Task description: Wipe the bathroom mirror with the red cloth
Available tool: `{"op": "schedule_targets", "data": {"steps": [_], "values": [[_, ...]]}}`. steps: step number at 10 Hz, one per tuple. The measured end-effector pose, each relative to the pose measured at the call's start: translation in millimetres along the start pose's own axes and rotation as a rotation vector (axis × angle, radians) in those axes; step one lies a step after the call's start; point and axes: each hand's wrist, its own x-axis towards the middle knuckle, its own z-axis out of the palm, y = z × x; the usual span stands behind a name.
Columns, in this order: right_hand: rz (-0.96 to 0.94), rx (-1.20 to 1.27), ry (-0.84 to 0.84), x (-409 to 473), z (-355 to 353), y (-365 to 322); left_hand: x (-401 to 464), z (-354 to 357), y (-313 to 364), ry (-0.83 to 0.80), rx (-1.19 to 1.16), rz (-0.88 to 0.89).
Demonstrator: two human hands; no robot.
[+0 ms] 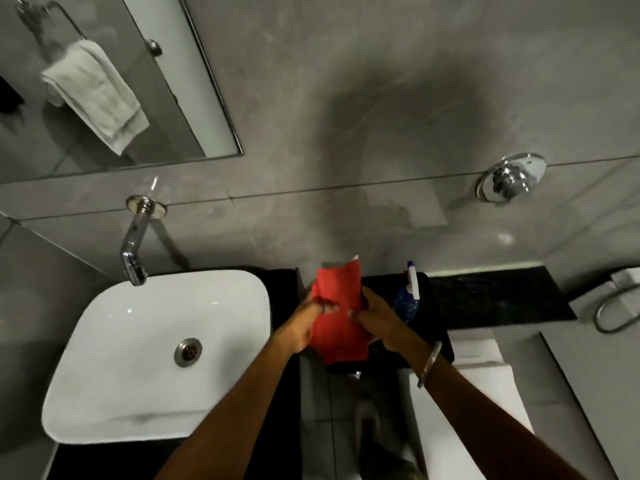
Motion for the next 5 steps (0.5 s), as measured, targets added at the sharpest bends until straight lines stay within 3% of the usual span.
{"op": "schedule_targets", "data": {"steps": [1,3,4,5], "values": [[0.059,-0.122,-0.020,16.4,-2.0,41.0,3.5,1.8,-29.9,-0.042,0.176,-0.052],[0.116,-0.208,-0.004,66.3,-4.3,72.0,48.6,4.7,-48.5,-0.011,0.221,-0.061],[0.157,-0.313,0.048,93.8,-10.4,74.8,69.7,1.8,-44.3,0.054,0.365,-0.080],[0.122,-0.450,0.110,99.4,-4.6,67.0,65.3,2.5,-51.8,0.111,0.694,0.067]]}}
